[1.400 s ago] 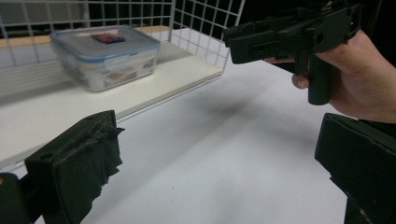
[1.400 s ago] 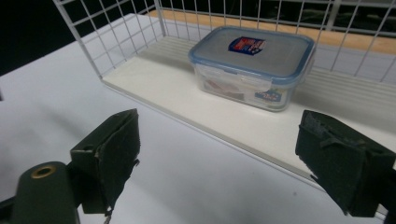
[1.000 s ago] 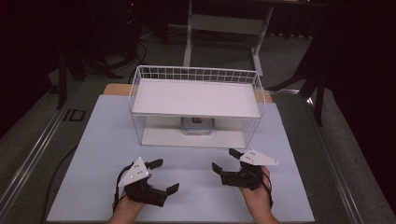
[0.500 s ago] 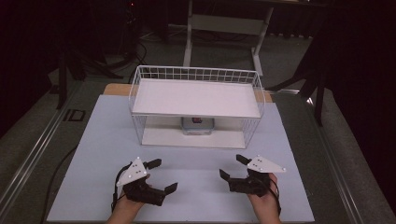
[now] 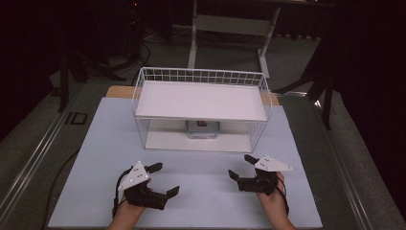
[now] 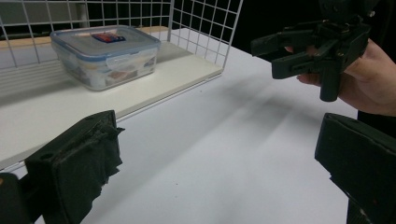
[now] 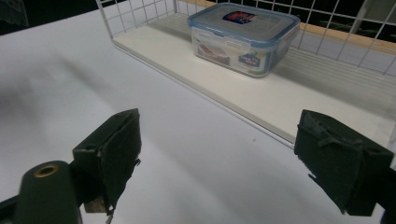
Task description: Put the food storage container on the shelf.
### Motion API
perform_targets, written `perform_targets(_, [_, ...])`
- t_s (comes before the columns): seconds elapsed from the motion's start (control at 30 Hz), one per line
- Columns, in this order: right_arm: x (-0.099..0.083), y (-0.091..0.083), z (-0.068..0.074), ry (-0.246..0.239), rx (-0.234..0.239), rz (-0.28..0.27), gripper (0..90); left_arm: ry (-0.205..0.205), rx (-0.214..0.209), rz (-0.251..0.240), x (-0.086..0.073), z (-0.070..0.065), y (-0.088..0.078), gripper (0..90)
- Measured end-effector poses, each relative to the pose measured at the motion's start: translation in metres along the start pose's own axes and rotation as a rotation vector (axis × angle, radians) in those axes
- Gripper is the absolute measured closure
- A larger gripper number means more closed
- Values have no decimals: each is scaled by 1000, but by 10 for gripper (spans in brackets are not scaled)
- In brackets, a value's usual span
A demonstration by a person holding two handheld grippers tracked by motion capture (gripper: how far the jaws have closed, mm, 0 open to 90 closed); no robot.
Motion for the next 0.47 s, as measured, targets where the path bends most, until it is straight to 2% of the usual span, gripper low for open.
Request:
perform_targets(0.13, [-2, 3, -1, 21, 10, 0, 148, -11, 10, -4, -1, 4, 0, 9])
perform_targets(0.3, [-4, 5, -2, 10, 7, 14, 149, -22, 18, 0, -3, 7, -1, 9])
perform_targets(0.47, [-5, 7, -2, 7, 5, 22, 148, -21, 8, 3, -3, 6, 0, 9])
Point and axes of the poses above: each handheld gripper's, and its own axes: y roughly forward along the jaws, x roughly out of its top, z roughly to its left, the point moved 5 cm from there along y, roughly forward along the jaws, and after that the axes turned 5 degrees about -z, right-handed, at the moved point
